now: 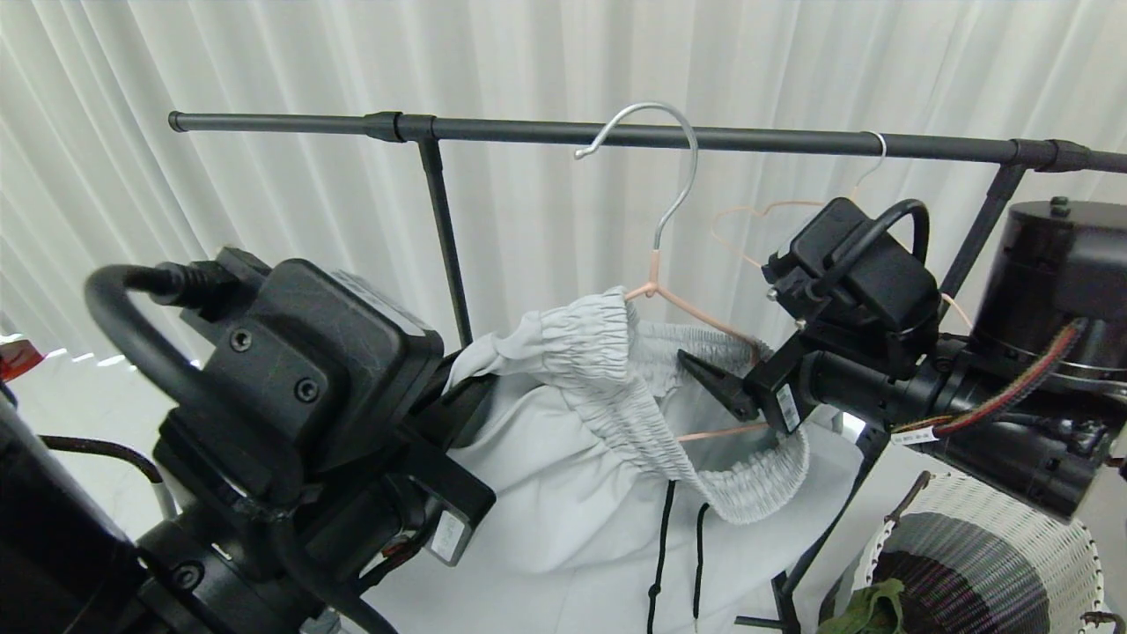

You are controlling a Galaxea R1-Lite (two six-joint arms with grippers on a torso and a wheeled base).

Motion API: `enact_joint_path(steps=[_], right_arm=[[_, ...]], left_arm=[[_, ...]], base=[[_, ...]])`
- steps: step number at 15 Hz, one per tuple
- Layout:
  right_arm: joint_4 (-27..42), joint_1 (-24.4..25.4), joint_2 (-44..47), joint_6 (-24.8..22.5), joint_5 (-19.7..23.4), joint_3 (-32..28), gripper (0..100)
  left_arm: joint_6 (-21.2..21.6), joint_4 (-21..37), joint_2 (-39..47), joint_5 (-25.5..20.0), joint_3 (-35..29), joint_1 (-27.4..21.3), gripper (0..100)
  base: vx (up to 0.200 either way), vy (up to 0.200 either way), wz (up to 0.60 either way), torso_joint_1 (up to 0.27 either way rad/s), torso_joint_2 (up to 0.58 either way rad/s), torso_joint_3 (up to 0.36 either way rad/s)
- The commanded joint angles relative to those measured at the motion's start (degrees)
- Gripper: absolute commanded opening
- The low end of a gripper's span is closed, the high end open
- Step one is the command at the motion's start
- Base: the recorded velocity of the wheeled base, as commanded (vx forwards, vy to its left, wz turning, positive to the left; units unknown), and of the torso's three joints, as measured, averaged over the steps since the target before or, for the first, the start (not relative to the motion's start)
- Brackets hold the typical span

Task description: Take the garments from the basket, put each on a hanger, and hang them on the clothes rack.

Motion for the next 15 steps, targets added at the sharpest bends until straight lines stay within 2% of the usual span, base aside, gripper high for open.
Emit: enact_joint_path(steps=[1,9,10,15], right_arm=[[1.4,0.0,1.5,0.0,0.0,-1.0,100],[3.0,0.7,0.4,-0.3,0.9,-0.7,100],[3.1,0.7,0.4,-0.3,0.9,-0.7,0],[3.0,0.6,0.5,-0.2,0.9,-0.7,0]], left_arm=[[0.3,0.0,0.0,0.0,-0.1,-0.3,0],[0.9,-1.4,0.0,-0.1,-0.4,-0.2,0],[0.9,-1.5,-0.1,-0.1,-0.5,-0.2,0],[0.9,-3.1,-0.1,-0.2,-0.3,-0.3,0]], base=[[0.0,0.0,0.0,0.0,0.0,0.0],[0.0,0.0,0.0,0.0,0.0,0.0],[0.0,0.0,0.0,0.0,0.0,0.0],[0.0,0.0,0.0,0.0,0.0,0.0]])
